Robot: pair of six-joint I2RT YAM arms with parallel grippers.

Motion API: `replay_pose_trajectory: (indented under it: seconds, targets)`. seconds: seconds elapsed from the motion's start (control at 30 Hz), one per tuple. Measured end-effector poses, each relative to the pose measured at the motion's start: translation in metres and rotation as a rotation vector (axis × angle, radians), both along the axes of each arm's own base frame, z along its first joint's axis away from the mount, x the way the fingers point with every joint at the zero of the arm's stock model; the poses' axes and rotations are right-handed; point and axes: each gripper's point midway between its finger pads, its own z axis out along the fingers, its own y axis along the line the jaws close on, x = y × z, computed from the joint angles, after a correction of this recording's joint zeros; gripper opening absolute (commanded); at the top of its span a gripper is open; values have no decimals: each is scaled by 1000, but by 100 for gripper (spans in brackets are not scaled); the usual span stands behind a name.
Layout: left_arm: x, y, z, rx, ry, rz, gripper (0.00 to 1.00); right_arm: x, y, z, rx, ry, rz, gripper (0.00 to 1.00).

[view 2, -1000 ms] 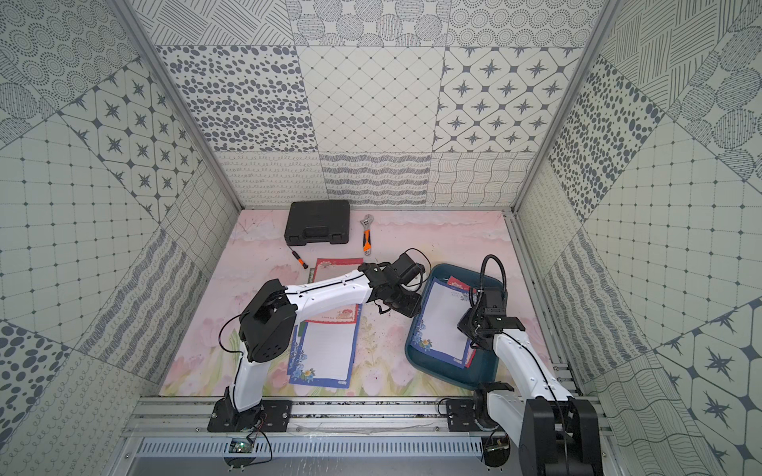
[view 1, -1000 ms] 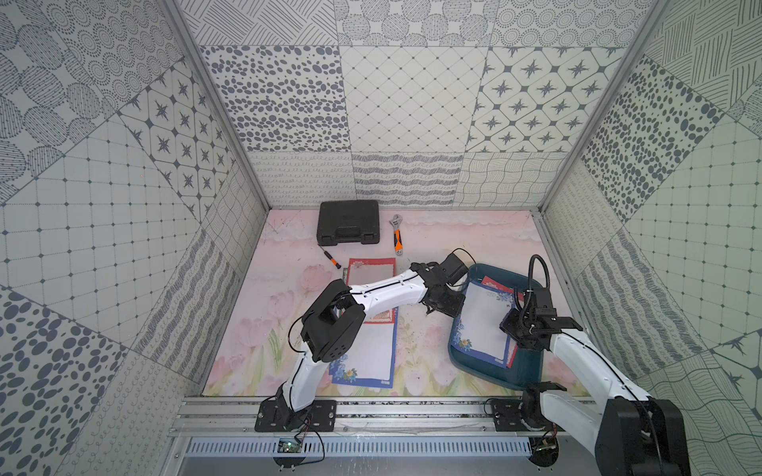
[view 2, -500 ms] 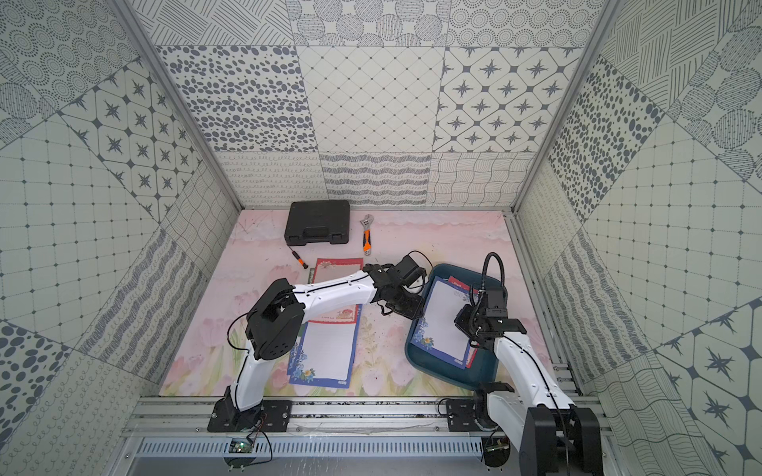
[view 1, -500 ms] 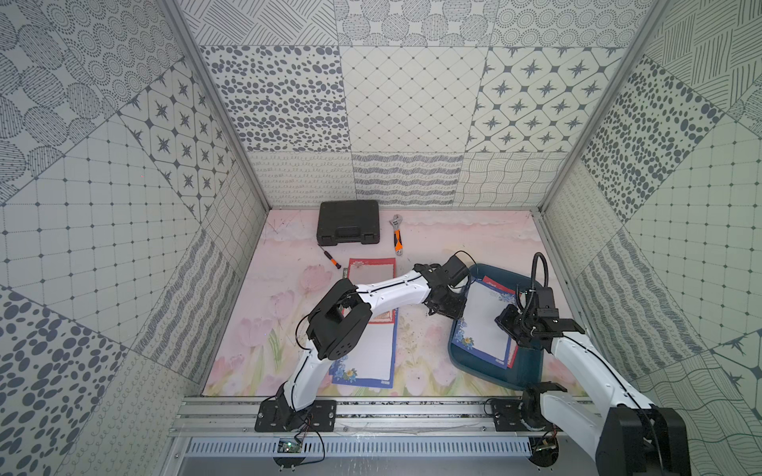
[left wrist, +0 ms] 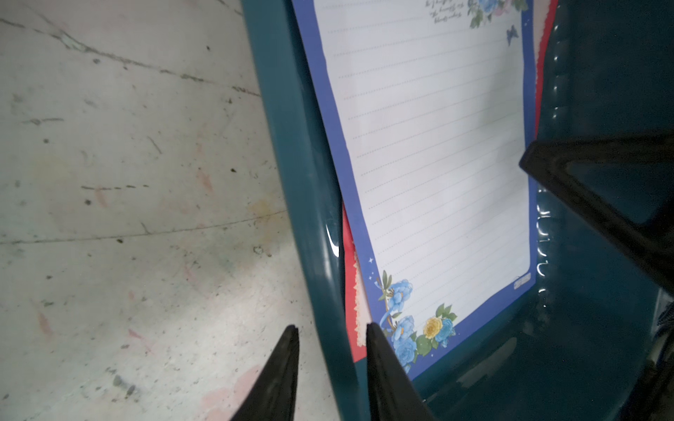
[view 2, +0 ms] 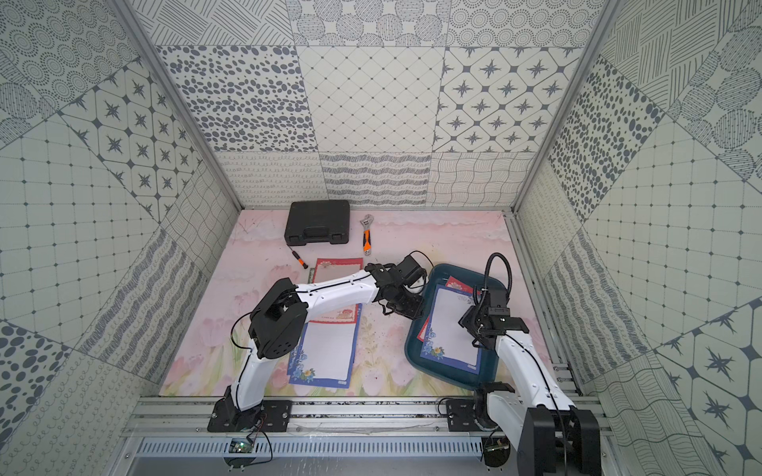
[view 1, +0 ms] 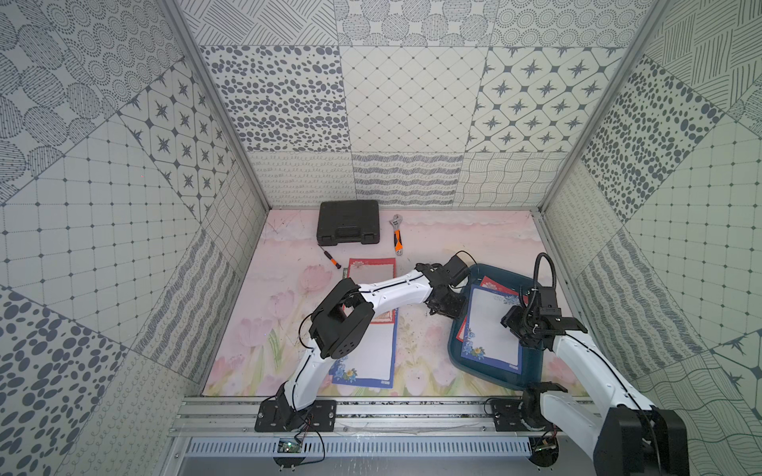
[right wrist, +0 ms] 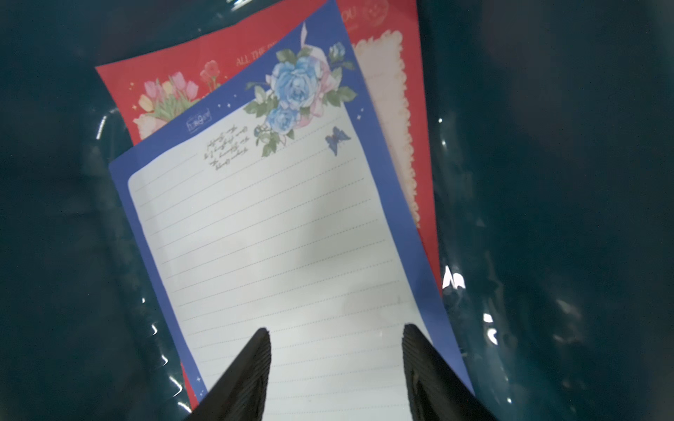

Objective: Take out the stationery paper from the storage box
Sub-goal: Pick up the stationery paper from the storage box.

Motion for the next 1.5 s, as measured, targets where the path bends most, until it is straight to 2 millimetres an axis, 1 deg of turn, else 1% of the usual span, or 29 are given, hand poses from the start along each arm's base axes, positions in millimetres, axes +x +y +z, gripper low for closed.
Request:
replay_pose_trajectory:
  seconds: [0.13, 0.23, 0.33, 0.43, 0.57, 0.63, 0.73, 0.87, 1.03, 1.13, 1.33, 1.5]
  targets:
    - [-1, 0, -1, 1, 10, 5, 32, 6, -5, -5, -28, 26, 12, 58]
    - [-2, 0, -2, 1, 19, 6, 32, 17, -8, -7, -28, 29, 19, 59]
    - [-3, 0, -3, 1, 24, 8, 32, 26, -9, -9, -30, 38, 29, 63]
    - [-4, 0, -4, 2, 32, 14, 32, 33, -12, -7, -46, 33, 35, 67]
    - [-6, 2, -6, 5, 48, 23, 32, 40, -19, -2, -79, 13, 36, 75]
    - [-7, 2, -7, 5, 54, 26, 32, 41, -23, -2, -92, 11, 33, 76]
    - [-7, 2, -7, 4, 59, 27, 32, 42, -26, -8, -88, 27, 31, 74]
    - [-8, 1, -7, 0, 67, 28, 32, 44, -23, -19, -44, 59, 41, 70]
    - [-8, -1, -10, 2, 76, 31, 32, 51, -20, -18, 4, 50, 51, 61]
    - [-8, -1, -11, 3, 81, 34, 32, 53, -18, -17, 31, 44, 55, 58]
    - [-10, -3, -17, 7, 98, 33, 32, 55, -6, -16, 107, 36, 81, 53]
    - [-9, -7, -21, 5, 108, 34, 31, 51, 10, -14, 218, 41, 114, 48]
